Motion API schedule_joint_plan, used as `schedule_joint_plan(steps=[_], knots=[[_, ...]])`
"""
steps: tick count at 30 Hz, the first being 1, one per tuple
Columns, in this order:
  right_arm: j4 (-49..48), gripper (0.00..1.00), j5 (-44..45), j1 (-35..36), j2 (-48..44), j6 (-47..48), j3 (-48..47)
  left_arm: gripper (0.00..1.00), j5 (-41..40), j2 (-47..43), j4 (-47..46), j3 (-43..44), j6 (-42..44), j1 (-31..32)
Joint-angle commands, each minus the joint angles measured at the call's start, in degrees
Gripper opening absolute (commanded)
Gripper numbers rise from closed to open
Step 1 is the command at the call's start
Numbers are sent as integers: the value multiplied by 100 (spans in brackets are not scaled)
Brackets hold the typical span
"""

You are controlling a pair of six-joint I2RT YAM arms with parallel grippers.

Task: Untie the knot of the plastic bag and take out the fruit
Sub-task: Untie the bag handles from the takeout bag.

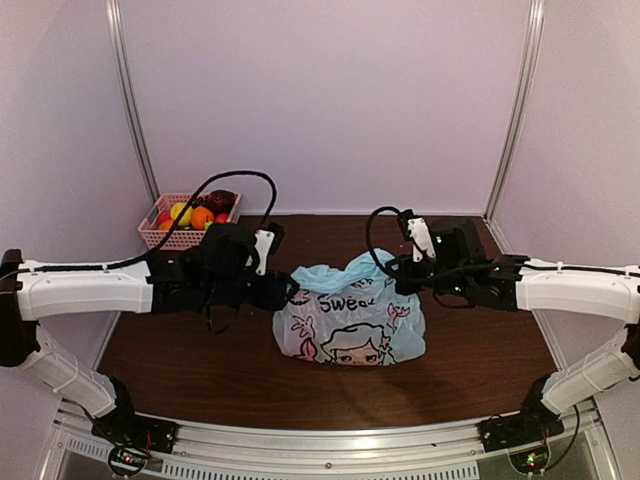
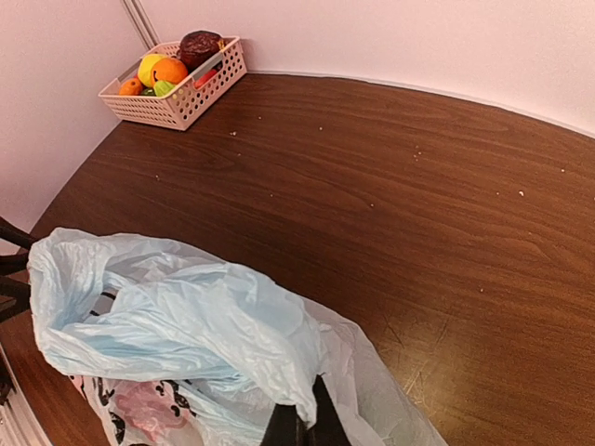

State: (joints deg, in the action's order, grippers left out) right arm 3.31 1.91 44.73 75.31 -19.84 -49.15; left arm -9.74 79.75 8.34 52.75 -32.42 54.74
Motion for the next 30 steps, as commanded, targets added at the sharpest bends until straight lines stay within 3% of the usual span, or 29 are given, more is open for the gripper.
schedule_joint_plan(steps=[1,4,8,10,15,30], knots=[[-308,0,-408,-41,-14,-170,45,62,-94,-95,482,980,964,-34],[-494,0,-510,-40,-13,-270,90,82,69,43,699,1684,1409,-23],[-622,0,-518,-42,-39,-380,171,86,691,353,619,2157,1605,121],[-656,0,-521,-43,-46,-418,182,82,824,566,560,2314,1672,275],[-657,0,-568,-43,-45,-420,145,61,973,1025,451,2432,1597,440],[-693,0,-727,-41,79,-416,67,43,716,1611,587,2411,1388,473]])
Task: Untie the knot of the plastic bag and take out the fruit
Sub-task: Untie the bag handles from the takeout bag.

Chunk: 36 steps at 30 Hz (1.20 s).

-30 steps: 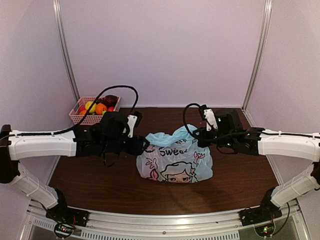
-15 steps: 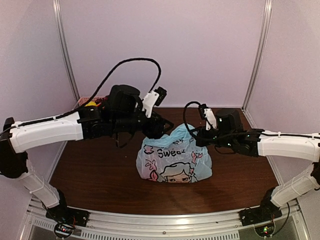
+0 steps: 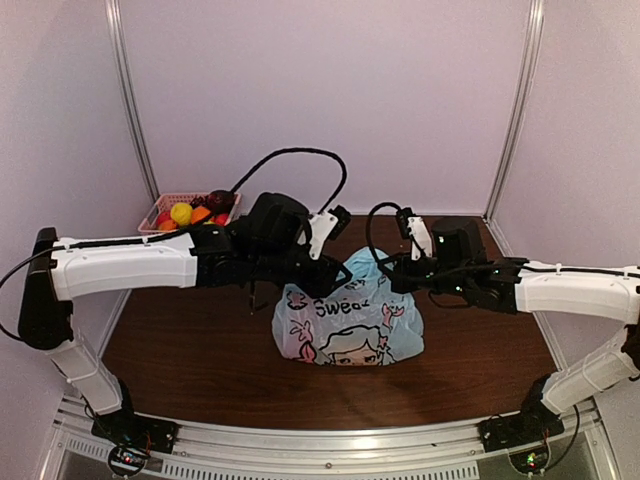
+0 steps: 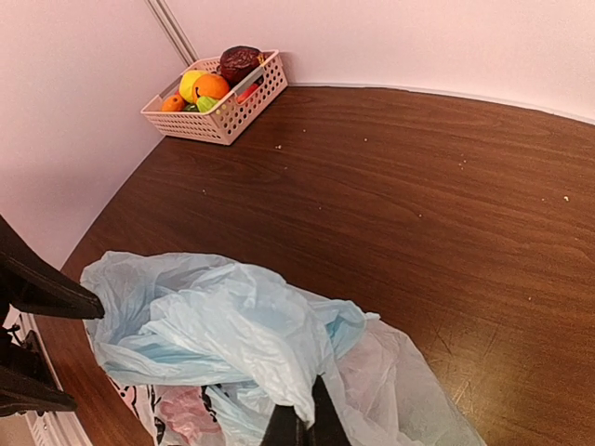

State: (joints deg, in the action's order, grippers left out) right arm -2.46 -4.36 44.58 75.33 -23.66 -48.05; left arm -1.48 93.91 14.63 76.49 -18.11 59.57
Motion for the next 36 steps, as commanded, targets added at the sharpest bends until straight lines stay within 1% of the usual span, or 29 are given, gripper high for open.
schedule_joint_plan(steps=[1,4,5,7,9,10,12,16,19,22,24,26,28,31,34,36], knots=[[-107,0,-97,-23,77,-41,-38,43,-115,212,-40,35,-55,-7],[-93,0,-119,-28,64,-67,-46,42,-202,237,-39,-16,-102,-11],[-96,0,-133,-28,62,-73,-46,38,-268,238,-39,-40,-113,-7],[-82,0,-145,-24,69,-86,-46,26,-306,242,-20,-55,-107,-13],[-56,0,-148,-24,58,-122,-46,10,-278,225,4,-54,-105,-9],[-53,0,-137,-27,48,-152,-39,5,-244,210,4,-55,-105,-7],[-34,0,-123,-23,32,-245,-44,0,-229,177,36,-47,-120,-11],[63,0,77,-28,-20,-502,-117,0,-386,59,153,-51,-245,-17],[549,0,370,-27,-60,-747,-336,0,-420,-71,475,123,-670,-70],[773,0,374,-27,-85,-894,-435,0,-114,-224,477,-34,-1188,-180],[903,0,373,-28,-43,-932,-475,0,137,-354,125,-403,-1397,-242],[975,0,479,-26,48,-949,-443,0,416,-430,-377,-793,-1368,-271],[685,0,613,-23,80,-944,-254,0,534,-424,-657,-1064,-1218,-315],[289,0,827,-25,72,-1118,-100,0,576,-356,-502,-939,-1008,-423],[268,0,851,-28,90,-1112,-308,0,378,-484,-249,-746,-815,-479],[432,0,1045,-28,102,-1057,-490,0,360,-606,-250,-758,-846,-579]])
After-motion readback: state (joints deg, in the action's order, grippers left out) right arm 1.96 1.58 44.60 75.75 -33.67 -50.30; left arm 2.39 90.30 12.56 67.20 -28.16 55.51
